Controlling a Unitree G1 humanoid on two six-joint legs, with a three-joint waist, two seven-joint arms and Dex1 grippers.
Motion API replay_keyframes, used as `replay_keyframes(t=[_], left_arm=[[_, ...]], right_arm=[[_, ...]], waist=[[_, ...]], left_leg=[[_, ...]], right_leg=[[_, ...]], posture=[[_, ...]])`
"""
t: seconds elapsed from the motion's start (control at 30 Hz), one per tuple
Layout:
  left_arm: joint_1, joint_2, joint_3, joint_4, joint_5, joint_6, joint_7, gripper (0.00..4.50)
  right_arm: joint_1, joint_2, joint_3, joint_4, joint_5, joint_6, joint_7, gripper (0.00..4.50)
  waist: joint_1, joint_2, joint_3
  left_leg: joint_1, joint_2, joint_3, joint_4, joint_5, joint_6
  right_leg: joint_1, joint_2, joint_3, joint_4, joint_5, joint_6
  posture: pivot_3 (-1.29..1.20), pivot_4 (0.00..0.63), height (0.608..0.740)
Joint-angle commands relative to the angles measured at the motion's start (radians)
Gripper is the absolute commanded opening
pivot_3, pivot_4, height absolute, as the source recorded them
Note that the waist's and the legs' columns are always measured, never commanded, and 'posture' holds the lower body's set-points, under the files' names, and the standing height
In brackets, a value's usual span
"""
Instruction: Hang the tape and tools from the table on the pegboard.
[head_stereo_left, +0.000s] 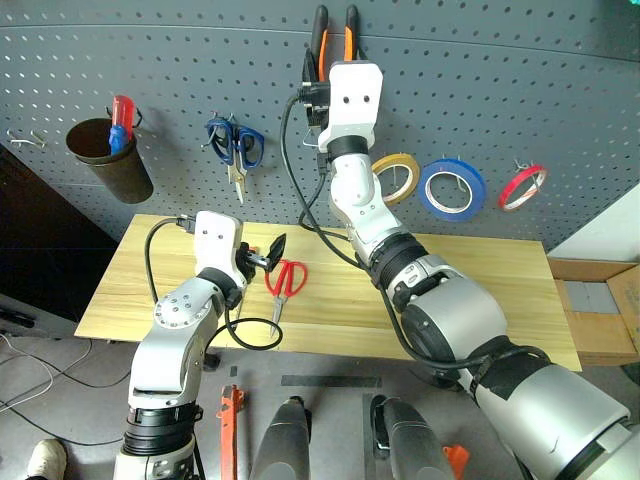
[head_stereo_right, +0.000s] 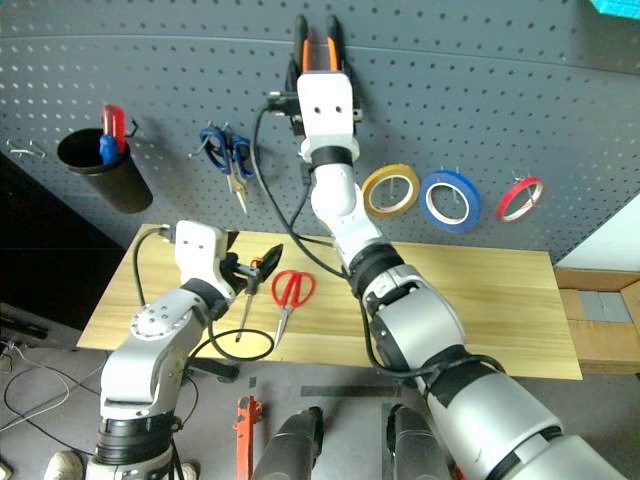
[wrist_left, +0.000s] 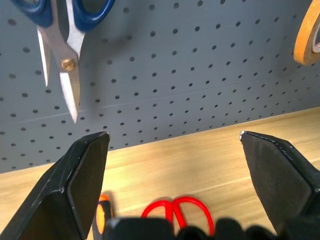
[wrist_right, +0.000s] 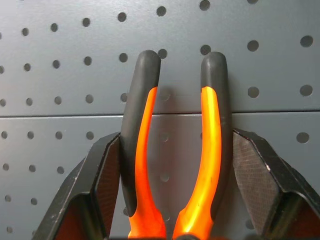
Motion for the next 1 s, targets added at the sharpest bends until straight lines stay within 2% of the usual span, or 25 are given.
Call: replay_keyframes(t=[0.03,0.47,0.77,1.0], left_arm=[[-0.004,0.015,0.066,-0.095,-0.03,-0.01,0.015,4.5],[0.023,0.012,0.133,-0.255,-0.18,0.08,0.016,4.5],[-0.004,0.019,0.141,-0.249,-0.273,0.085,0.018,4.5],[0.024,0.055,0.183,-0.249,-0.295,0.082,0.023,4.5]], right_arm=[[-0.112,0.15,-0.008,-0.042,0.016,-0.022,0.013,2.77],[-0.034,0.125,-0.03,-0.014,0.035,0.014,0.012,2.77],[-0.027,0.12,-0.023,-0.001,0.032,0.025,0.017,2.77],[-0.014,0.18,-0.01,-0.006,0.036,0.017,0.047,2.77]], waist=[[0.0,0.0,0.0],[0.003,0.0,0.0],[0.003,0.0,0.0],[0.001,0.0,0.0]], left_leg=[[0.0,0.0,0.0,0.0,0.0,0.0],[-0.001,0.0,0.0,0.0,0.001,-0.002],[-0.001,0.0,-0.001,0.0,0.003,-0.005],[-0.001,0.0,-0.001,0.0,0.003,-0.005]], right_leg=[[-0.001,0.0,0.0,0.0,0.0,0.0],[-0.001,0.0,0.0,0.0,0.0,0.0],[-0.001,0.0,-0.001,0.001,0.0,0.0],[-0.001,0.0,-0.001,0.001,0.0,0.0]], posture=[[0.29,0.275,0.74],[0.31,0.279,0.74],[0.31,0.274,0.74],[0.31,0.276,0.74]])
